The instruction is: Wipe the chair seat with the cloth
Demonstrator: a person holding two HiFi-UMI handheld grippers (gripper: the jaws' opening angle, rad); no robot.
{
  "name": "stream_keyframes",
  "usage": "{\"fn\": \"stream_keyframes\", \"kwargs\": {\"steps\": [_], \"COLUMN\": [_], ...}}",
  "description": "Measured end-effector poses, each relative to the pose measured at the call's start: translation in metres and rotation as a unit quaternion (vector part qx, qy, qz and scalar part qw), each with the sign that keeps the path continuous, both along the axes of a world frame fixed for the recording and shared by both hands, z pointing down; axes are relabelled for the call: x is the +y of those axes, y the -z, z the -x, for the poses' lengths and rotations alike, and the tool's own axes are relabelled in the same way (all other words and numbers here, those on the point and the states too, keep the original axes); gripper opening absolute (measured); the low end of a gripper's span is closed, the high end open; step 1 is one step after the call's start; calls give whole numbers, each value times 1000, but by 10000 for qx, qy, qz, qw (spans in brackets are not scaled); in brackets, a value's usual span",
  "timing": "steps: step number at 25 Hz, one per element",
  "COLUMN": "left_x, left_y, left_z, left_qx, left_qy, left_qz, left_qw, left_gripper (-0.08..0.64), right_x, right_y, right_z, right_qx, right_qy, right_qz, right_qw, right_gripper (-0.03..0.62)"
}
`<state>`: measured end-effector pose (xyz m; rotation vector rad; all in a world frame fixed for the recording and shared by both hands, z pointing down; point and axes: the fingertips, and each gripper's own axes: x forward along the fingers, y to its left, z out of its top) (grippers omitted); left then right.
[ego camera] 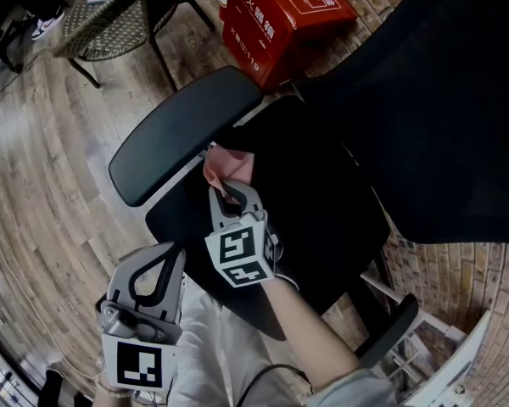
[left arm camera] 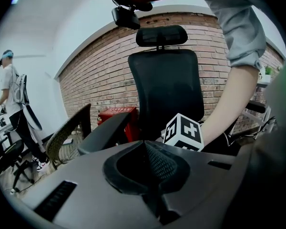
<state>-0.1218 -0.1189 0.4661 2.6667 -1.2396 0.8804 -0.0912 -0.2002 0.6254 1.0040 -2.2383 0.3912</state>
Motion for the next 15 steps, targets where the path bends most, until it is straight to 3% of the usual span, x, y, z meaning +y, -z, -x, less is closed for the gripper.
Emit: {"fn": "stream_keyframes", "kwargs": {"steps": [7, 15], "left_x": [0, -3], "left_y": [-3, -6], "left_z": [-7, -33], "left_qx": [4, 3], "left_qy": [-27, -264], "left_qz": [25, 40], "left_qw": [10000, 9996], "left_gripper": [18, 18], "right_x": [-2, -6], "right_y": [-11, -26], "right_z": [-40, -121], "right_qx": [297, 588], "right_qy": [-339, -989], "right_qz": [43, 130], "right_qw": [9990, 9933], "right_gripper": [55, 55]}}
